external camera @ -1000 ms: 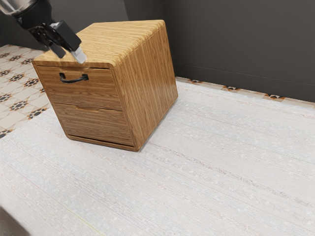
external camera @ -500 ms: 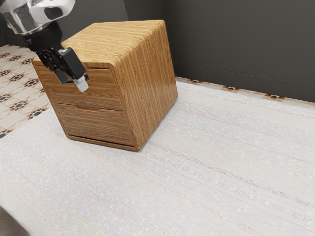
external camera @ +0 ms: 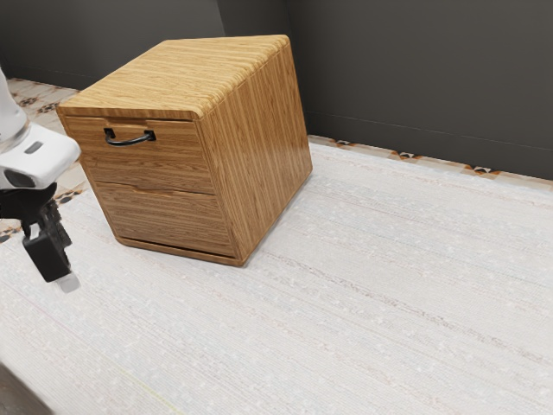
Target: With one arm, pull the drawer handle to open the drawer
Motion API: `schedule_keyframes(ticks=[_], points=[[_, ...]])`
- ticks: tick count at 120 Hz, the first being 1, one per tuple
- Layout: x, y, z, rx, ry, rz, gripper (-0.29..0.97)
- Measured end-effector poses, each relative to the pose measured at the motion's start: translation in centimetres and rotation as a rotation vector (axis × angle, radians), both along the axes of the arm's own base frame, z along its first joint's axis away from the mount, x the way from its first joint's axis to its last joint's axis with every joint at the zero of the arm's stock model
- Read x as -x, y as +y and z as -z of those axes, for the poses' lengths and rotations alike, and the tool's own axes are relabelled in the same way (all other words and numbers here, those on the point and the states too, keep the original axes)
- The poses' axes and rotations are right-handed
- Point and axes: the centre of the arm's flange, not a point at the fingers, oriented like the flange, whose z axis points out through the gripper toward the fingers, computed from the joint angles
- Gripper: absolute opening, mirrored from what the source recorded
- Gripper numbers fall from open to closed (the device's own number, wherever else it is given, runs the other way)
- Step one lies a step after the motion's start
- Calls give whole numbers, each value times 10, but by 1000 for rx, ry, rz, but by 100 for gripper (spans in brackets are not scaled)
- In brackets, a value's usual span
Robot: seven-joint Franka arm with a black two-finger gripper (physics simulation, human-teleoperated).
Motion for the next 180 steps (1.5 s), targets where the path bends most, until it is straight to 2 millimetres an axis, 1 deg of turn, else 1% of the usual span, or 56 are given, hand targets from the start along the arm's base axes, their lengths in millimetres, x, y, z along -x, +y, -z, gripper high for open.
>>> schedule_keyframes(ticks=[5,17,32,45,66,73,83,95,115,133,144,153,164,173,180], points=[[-4,2,0,0,-33,53,68],[-16,15,2,8,-111,181,68],[-25,18,-9,-48,-193,340,68],[-30,24,-14,-118,-227,434,68],[-50,56,-33,-207,-287,535,68],[-59,63,-36,-217,-300,568,68],[-65,78,-40,-237,-308,589,68],[-72,91,-37,-255,-302,616,68],[-100,115,-25,-244,-295,651,68],[-109,139,-12,-258,-272,655,68],[-120,155,-5,-263,-263,653,68],[-127,161,-5,-273,-266,659,68],[-134,163,-4,-281,-269,674,68],[-138,165,-1,-283,-266,684,68],[-138,168,-2,-286,-270,685,68]])
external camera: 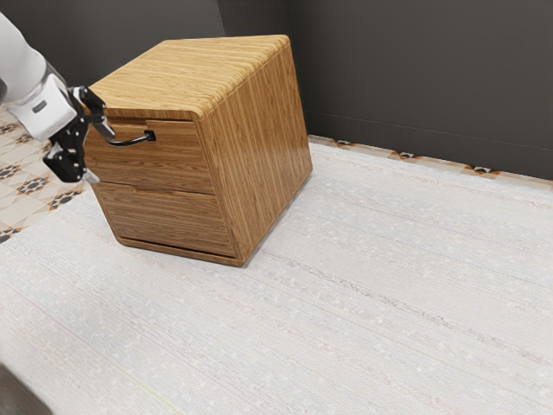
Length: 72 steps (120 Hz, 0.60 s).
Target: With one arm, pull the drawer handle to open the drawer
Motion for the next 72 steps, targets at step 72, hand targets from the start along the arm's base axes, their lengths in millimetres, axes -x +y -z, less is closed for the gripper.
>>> schedule_keyframes(ticks=[72], points=[[-25,15,23,16,34,26,69]])
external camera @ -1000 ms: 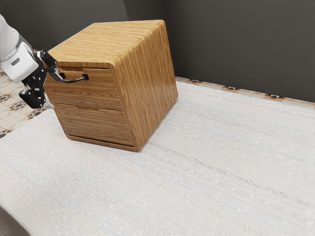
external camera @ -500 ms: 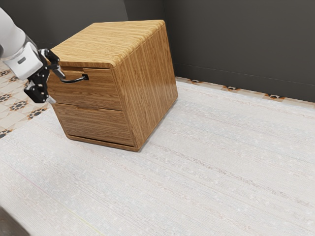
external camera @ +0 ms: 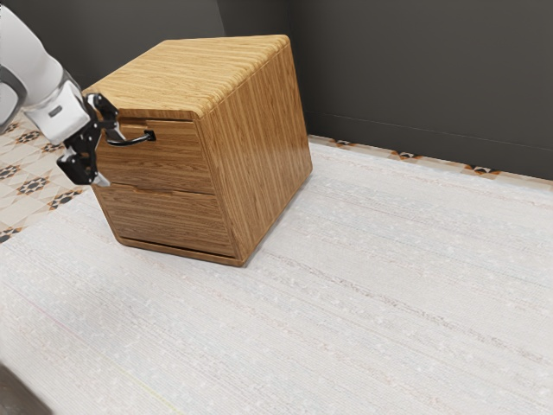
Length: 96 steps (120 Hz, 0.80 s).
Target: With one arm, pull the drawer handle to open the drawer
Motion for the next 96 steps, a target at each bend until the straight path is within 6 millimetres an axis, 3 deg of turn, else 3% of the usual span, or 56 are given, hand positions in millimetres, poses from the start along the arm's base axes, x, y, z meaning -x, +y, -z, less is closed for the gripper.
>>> schedule_keyframes(ticks=[39,96], points=[[2,1,4,3,10,7,69],[22,-2,6,7,42,-16,67]])
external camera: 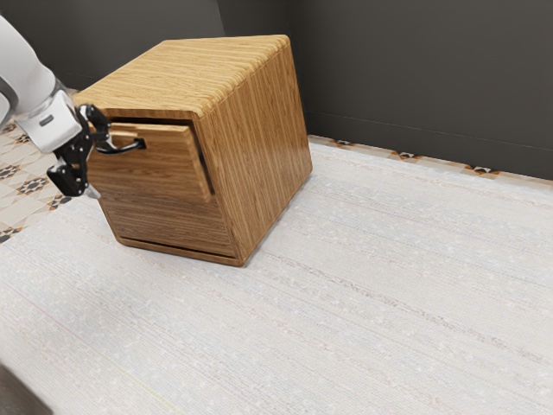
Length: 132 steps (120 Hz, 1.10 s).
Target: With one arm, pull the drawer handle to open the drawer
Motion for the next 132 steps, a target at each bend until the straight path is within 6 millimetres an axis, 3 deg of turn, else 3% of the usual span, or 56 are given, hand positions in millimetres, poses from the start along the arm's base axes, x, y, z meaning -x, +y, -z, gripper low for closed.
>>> schedule_keyframes(ticks=[24,132], points=[[20,-16,-4,-1,3,17,65],[109,-27,5,52,-17,22,66]])
